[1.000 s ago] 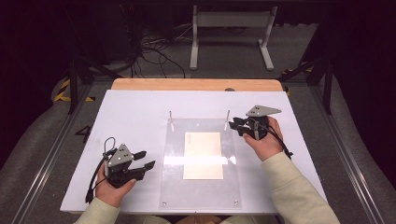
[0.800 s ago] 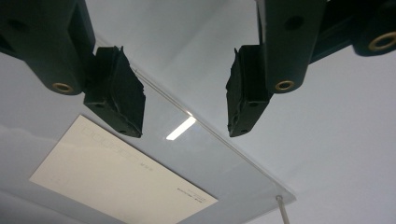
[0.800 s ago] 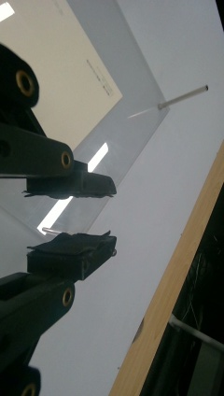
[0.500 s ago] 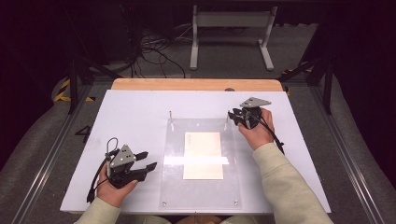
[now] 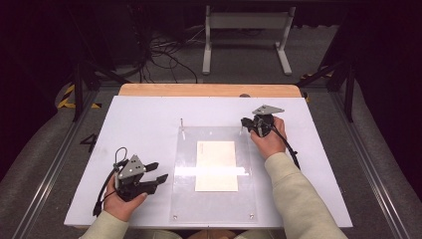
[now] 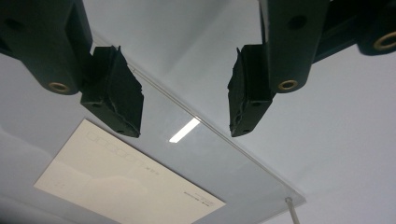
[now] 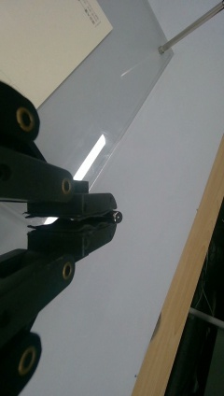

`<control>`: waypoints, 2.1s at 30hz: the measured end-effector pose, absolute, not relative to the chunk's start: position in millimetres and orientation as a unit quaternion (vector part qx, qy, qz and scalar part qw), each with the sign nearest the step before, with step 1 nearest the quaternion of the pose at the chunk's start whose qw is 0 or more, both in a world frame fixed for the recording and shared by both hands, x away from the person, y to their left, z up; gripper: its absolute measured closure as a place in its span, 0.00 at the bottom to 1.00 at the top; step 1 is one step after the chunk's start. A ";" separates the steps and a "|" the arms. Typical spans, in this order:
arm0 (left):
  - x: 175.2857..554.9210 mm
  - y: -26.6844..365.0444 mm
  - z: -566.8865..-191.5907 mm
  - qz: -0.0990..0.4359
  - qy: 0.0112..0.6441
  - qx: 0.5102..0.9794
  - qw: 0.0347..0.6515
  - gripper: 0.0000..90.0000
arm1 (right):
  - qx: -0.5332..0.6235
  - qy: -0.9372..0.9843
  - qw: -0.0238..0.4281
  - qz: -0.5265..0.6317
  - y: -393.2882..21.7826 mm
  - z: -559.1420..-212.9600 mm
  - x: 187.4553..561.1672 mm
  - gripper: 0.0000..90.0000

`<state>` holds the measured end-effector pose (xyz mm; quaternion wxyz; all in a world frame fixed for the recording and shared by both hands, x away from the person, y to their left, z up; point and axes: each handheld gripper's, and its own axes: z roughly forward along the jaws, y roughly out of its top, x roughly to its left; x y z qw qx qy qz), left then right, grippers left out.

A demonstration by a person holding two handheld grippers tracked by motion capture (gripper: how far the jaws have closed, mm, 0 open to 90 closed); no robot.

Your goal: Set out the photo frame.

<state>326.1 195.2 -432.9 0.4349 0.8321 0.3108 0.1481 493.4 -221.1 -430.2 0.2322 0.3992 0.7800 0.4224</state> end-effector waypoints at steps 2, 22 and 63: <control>325.6 195.1 -432.4 0.148 0.310 0.833 0.435 0.51 | 0.402 0.778 0.231 0.424 -221.5 -430.8 493.8 0.95; 321.4 195.1 -431.1 0.154 0.306 0.832 0.436 0.51 | 0.447 0.747 0.209 0.445 -223.4 -439.1 501.3 0.95; 311.2 166.9 -420.7 0.260 0.185 0.782 0.536 0.43 | 0.504 0.699 0.121 0.493 -233.9 -448.0 533.4 0.95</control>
